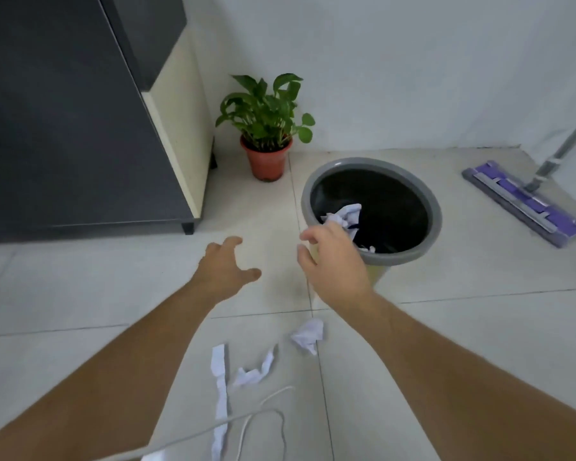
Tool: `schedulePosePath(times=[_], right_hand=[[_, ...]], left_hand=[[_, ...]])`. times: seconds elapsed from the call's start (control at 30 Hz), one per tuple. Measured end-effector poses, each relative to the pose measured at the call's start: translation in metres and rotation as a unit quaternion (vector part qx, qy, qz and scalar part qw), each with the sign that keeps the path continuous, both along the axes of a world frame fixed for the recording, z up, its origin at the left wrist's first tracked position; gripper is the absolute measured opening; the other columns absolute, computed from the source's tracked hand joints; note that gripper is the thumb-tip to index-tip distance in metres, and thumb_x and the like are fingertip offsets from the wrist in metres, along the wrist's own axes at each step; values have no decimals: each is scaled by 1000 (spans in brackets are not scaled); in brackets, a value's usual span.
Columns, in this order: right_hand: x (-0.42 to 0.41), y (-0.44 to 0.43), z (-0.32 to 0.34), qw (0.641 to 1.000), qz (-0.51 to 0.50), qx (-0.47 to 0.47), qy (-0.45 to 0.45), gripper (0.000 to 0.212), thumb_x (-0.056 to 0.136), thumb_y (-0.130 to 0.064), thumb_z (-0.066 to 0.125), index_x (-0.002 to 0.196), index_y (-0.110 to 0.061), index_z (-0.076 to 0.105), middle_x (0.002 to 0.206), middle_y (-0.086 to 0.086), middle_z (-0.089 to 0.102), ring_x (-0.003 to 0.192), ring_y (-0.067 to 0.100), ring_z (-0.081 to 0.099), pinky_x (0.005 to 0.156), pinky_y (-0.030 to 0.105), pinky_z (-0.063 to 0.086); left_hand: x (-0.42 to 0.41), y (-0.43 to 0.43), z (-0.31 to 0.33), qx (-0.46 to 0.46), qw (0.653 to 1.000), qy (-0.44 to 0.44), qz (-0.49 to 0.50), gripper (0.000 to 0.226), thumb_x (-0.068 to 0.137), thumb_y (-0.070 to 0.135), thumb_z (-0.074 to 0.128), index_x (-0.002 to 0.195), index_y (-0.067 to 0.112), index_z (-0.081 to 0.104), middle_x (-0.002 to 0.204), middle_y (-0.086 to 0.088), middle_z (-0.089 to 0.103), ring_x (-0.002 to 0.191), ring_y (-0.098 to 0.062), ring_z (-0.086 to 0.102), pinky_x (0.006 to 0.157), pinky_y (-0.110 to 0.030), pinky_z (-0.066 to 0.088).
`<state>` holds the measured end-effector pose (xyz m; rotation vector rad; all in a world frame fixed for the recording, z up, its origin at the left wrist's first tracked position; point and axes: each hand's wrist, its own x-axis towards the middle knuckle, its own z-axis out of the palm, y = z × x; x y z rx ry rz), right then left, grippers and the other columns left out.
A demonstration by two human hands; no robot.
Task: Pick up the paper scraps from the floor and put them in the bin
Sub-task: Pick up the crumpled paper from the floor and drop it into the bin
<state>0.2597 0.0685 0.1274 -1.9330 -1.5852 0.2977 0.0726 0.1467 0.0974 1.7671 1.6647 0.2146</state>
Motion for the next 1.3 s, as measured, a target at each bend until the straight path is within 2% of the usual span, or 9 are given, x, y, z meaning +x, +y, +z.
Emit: schedulePosePath(times=[0.1,0.2,0.3,0.4,0.53,0.7,0.93,1.17,1.3], right_hand=[[-24,-13,-53,996,30,-79,-1,32,90,-37,57,118,-23,59,119,-2,53,112,17,51,94,34,47],[-35,-25,-103,975,5,-224,-3,57,83,-48,62,134,-28,46,139,6,39,132,26,33,105,44,39],[-41,-34,-140,933,-34,-358,-25,82,72,-61,67,143,-38,31,154,9,17,140,31,18,103,53,35],[-48,-42,-165,910,-46,-410,-30,87,70,-65,65,143,-39,27,155,10,12,139,32,18,100,54,37],[-64,-54,-187,918,-40,-393,-34,64,78,-56,62,135,-36,38,142,9,25,128,31,29,98,46,40],[-71,-58,-195,935,19,-350,-50,49,83,-29,65,128,-26,46,131,14,34,121,33,39,100,38,44],[-63,-52,-192,928,45,-369,-32,34,93,-7,52,125,-17,49,124,13,45,109,30,58,90,36,49],[-50,-23,-133,948,46,-310,-47,35,93,-6,51,126,-15,46,123,15,46,107,30,59,88,35,49],[-43,8,-70,972,31,-228,-42,30,90,-2,51,118,-14,48,117,15,46,100,34,58,82,39,49]], left_hand=[[-38,-42,-44,-115,988,103,-9,94,76,57,72,151,28,24,146,-20,28,123,-42,50,103,-46,46],[-59,-82,-82,-200,970,141,0,110,68,70,70,153,32,13,149,-19,20,128,-43,46,100,-50,48],[-58,-108,-113,-250,959,133,-3,113,63,72,72,151,34,13,142,-16,20,121,-42,49,93,-50,51],[-46,-120,-134,-230,964,135,-23,105,62,66,77,146,36,21,135,-14,25,122,-39,47,101,-46,44],[-31,-120,-149,-129,985,104,-52,83,68,56,79,136,33,37,114,-5,31,107,-33,56,96,-41,47],[-12,-113,-170,-107,985,109,-74,37,91,42,57,119,19,51,116,-14,45,97,-43,61,88,-47,53],[-22,-105,-183,-114,991,29,-66,40,97,37,48,125,11,58,116,-18,59,109,-34,60,94,-36,47],[-32,-64,-138,-43,998,17,-45,26,93,22,61,105,0,61,104,-22,66,96,-36,63,68,-28,36],[-14,-17,-71,-4,999,17,-30,27,92,23,63,105,0,60,104,-24,63,90,-39,64,67,-32,45]])
